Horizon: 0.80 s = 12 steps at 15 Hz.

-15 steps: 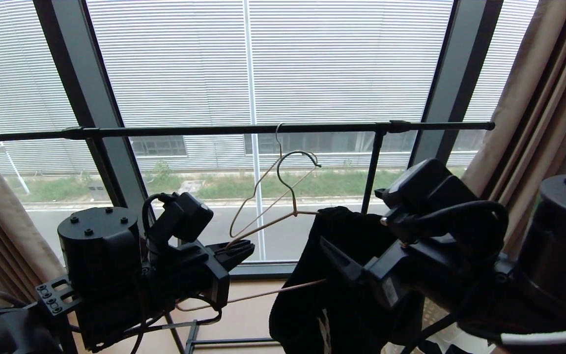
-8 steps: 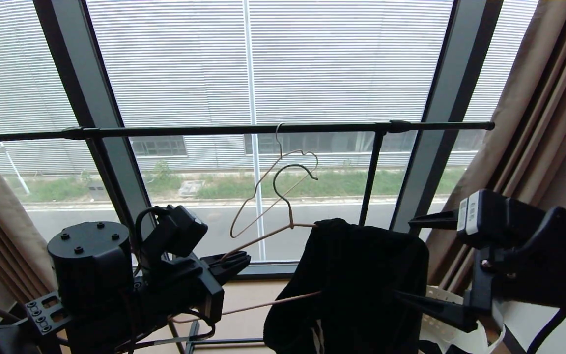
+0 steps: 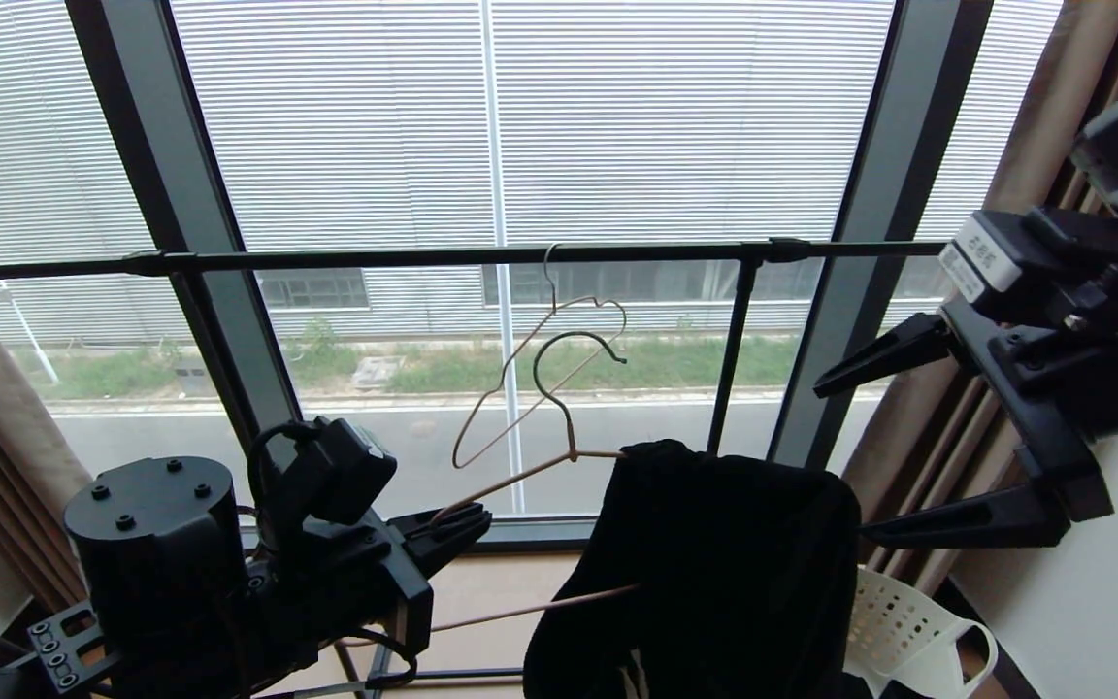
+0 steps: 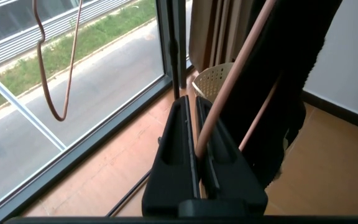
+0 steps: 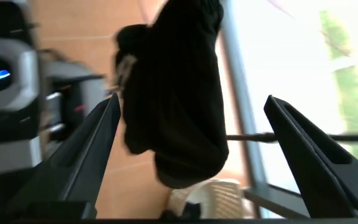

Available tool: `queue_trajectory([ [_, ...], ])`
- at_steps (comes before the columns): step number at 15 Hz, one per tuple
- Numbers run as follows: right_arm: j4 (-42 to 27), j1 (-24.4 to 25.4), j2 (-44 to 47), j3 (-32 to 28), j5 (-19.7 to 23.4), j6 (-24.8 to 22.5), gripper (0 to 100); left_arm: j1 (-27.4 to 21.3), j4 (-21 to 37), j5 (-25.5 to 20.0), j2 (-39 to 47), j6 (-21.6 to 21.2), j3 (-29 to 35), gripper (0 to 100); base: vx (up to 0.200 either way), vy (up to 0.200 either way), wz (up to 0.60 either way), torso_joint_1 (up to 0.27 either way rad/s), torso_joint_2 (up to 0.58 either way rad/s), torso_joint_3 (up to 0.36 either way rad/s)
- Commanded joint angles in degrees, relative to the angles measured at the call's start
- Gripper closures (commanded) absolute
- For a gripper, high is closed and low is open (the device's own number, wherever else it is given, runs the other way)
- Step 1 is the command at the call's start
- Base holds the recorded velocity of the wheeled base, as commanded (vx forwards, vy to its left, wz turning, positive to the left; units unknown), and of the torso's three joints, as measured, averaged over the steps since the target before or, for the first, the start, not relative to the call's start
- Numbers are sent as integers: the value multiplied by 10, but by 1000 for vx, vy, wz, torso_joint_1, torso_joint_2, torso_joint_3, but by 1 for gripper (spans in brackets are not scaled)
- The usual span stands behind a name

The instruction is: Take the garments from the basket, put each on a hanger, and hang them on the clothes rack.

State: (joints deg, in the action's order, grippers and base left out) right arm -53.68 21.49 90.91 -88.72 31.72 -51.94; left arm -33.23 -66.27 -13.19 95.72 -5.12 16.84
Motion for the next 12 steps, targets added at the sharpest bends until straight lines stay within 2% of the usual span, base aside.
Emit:
queue_trajectory([
  [1,-93,8,142,-131,26,-26,0,-1,0,-1,1,0,4,100,0,0,0,0,0,0],
  [3,-92,31,176,-150,55,-19,0,-1,0,-4,5,-2,3,100,0,0,0,0,0,0],
  [8,-92,72,240,-204,56,-9,0,-3,-1,-8,10,-2,3,100,0,0,0,0,0,0],
  [12,-93,89,264,-213,56,-4,0,-3,-1,-8,8,-2,2,100,0,0,0,0,0,0],
])
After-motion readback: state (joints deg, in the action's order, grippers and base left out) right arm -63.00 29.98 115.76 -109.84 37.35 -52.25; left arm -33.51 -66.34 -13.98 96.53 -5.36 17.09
